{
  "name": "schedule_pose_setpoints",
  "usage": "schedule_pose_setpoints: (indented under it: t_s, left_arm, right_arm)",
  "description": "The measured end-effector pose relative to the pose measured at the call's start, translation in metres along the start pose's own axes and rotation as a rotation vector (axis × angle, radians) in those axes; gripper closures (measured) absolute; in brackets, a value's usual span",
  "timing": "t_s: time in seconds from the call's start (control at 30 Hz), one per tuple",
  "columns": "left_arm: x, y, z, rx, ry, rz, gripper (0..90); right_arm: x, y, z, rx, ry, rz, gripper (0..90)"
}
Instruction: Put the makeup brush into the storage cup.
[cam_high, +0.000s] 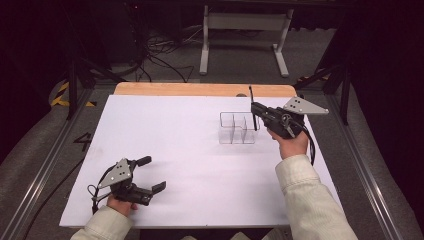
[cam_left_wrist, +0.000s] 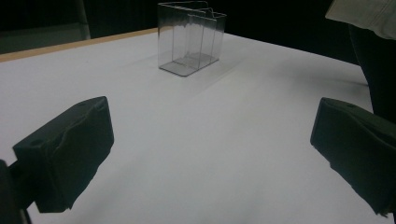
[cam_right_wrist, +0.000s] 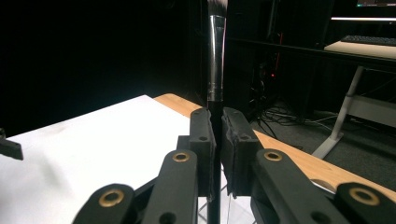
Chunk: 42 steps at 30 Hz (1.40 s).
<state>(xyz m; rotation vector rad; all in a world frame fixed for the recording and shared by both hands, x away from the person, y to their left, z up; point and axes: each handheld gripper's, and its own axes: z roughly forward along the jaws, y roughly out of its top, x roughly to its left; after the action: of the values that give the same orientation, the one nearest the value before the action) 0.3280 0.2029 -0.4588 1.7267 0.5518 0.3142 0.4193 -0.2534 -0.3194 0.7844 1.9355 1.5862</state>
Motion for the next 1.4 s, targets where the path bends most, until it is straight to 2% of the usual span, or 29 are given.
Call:
schedule_pose_setpoints:
  t_s: [0.23,0.27,0.57,0.87,1.03,1.13,1.27,1.4]
  left_arm:
    - [0.000,0.000,0.000,-0.001,-0.003,0.001,0.0]
    - [0.000,0.000,0.000,-0.001,-0.004,0.001,0.0]
    - [0.000,0.000,0.000,-0.003,-0.006,-0.003,0.0]
    - [0.000,0.000,0.000,-0.001,-0.007,-0.003,0.0]
    - [0.001,0.000,0.000,-0.002,-0.008,-0.004,0.0]
    - [0.000,0.000,0.000,-0.002,-0.008,-0.003,0.0]
    - [0.000,0.000,0.000,-0.002,-0.009,-0.003,0.0]
    - [0.000,0.000,0.000,-0.002,-0.009,-0.001,0.0]
  right_arm:
    - [-0.002,0.004,0.011,-0.008,-0.010,0.000,83.3]
    - [-0.003,0.004,0.014,-0.012,-0.013,0.011,83.3]
    - [-0.008,0.005,0.032,0.000,-0.023,0.015,83.3]
    - [-0.011,0.006,0.043,-0.003,-0.033,0.018,83.3]
    - [-0.012,0.006,0.049,-0.008,-0.023,0.028,83.3]
    - [-0.012,0.006,0.053,0.004,-0.030,0.015,83.3]
    - [-0.013,0.004,0.056,-0.006,-0.022,0.029,83.3]
    - [-0.014,-0.003,0.061,0.010,-0.020,0.047,83.3]
